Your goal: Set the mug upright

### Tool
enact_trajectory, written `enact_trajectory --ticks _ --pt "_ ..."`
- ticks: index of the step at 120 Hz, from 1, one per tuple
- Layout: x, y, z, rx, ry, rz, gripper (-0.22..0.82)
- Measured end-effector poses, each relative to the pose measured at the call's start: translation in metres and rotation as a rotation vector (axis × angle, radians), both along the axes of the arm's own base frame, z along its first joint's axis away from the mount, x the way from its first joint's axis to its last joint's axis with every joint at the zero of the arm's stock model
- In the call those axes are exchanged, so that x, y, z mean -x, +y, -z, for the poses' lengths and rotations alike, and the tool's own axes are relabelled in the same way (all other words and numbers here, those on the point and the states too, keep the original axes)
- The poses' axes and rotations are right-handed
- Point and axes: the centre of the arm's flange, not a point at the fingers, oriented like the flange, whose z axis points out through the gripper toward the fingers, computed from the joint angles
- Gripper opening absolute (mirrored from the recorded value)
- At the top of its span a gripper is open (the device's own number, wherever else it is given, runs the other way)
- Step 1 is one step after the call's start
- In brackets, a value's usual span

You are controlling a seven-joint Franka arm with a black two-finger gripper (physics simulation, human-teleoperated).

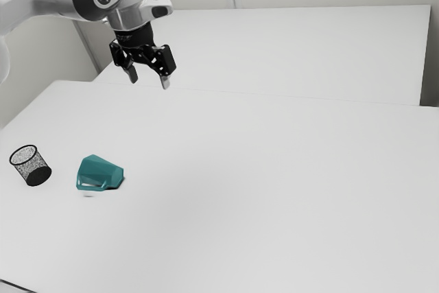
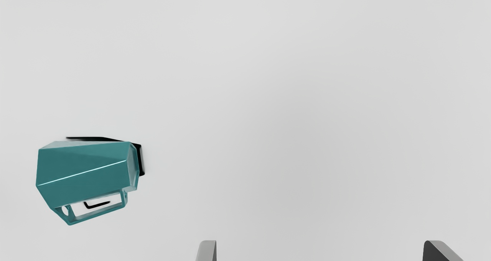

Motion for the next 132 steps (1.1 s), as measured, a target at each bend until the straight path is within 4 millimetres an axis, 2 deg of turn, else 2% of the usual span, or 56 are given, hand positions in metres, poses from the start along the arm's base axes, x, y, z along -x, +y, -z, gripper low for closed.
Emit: enact_trajectory --ticks 39,56,96,132 --pt "0.007 0.005 -0.005 -0.003 -0.003 -0.008 0.59" --pt "0.013 0.015 -0.007 -0.004 -0.003 -0.025 0.59" --pt "0.016 0.083 0.001 0.011 0.020 -0.135 0.59" --pt "0.022 0.146 0.004 0.093 0.027 -0.220 0.59"
